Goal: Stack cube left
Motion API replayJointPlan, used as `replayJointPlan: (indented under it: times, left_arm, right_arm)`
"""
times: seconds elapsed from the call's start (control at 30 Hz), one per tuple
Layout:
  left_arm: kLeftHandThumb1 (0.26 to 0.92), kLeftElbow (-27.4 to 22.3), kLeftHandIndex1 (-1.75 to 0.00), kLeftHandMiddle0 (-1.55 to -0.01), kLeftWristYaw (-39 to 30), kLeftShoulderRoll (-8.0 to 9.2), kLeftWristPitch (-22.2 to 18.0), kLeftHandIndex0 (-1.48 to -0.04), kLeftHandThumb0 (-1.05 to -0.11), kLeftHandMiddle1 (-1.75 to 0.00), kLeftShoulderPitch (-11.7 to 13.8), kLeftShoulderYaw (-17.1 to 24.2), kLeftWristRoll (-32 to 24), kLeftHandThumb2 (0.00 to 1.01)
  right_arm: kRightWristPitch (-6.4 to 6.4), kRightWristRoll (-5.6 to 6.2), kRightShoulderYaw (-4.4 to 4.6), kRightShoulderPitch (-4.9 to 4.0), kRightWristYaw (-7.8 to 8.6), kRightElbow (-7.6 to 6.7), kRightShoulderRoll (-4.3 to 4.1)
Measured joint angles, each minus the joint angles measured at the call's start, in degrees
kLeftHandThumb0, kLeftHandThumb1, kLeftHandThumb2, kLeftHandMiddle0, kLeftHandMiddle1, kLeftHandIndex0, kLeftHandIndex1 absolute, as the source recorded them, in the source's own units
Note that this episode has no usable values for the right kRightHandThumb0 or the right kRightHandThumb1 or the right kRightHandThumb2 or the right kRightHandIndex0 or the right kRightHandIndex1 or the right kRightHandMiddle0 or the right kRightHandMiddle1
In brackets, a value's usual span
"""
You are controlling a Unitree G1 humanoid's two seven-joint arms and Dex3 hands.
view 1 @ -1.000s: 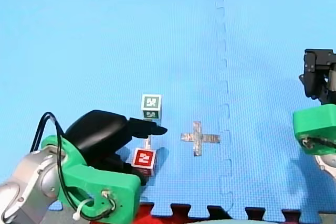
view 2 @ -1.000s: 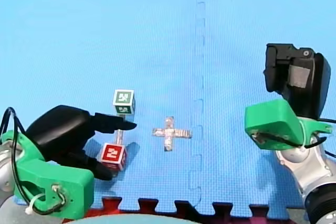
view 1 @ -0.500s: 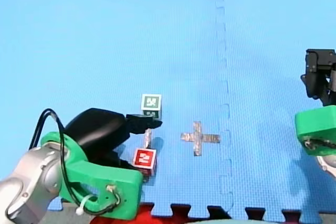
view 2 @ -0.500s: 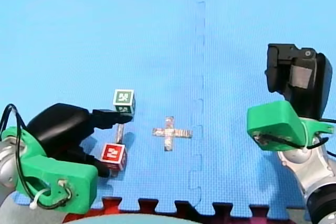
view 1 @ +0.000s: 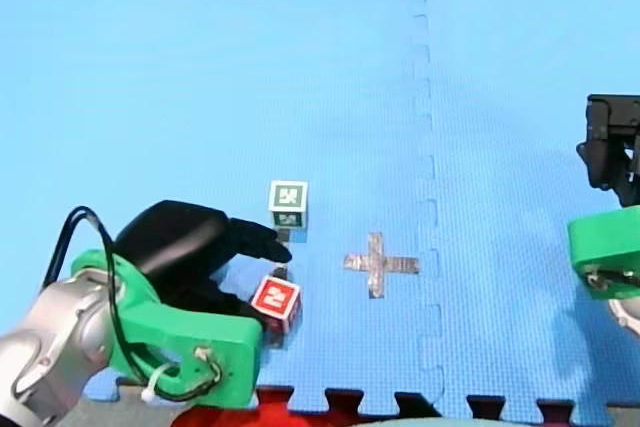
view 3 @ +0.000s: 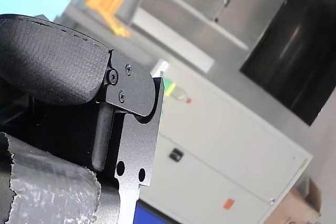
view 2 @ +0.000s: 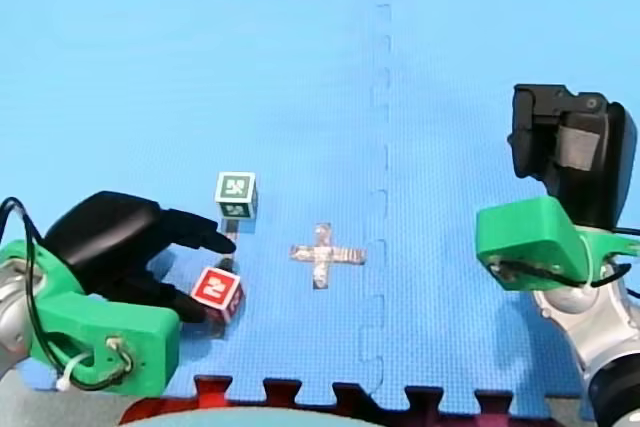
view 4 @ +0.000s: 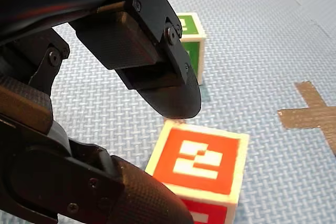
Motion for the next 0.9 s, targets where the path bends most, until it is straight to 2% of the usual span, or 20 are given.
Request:
replayJointPlan:
  times: [0.2, 0.5, 0.9]
  left_arm:
    - [0.809, 1.5, -0.22, -0.84, 0.4, -0.59, -0.1, -0.81, -0.848, -1.75, -1.0, -0.1, -0.3, 0.00]
    - [0.792, 1.9, -0.24, -0.86, 0.6, -1.06, -0.5, -0.87, -0.807, -1.75, -1.1, -0.2, -1.4, 0.00]
    - [0.816, 6.4, -0.15, -0.81, -1.6, -1.16, -8.2, -0.77, -0.899, -1.75, -1.5, 0.3, -6.6, 0.00]
  right_arm:
    - [0.54, -0.09, -0.15, 0.08, 0.12, -0.74, -0.08]
    - [1.57, -0.27, -0.33, 0.17, 0.12, -1.95, -0.14]
    - [2.05, -0.29, -0.40, 0.17, 0.11, -2.52, 0.07]
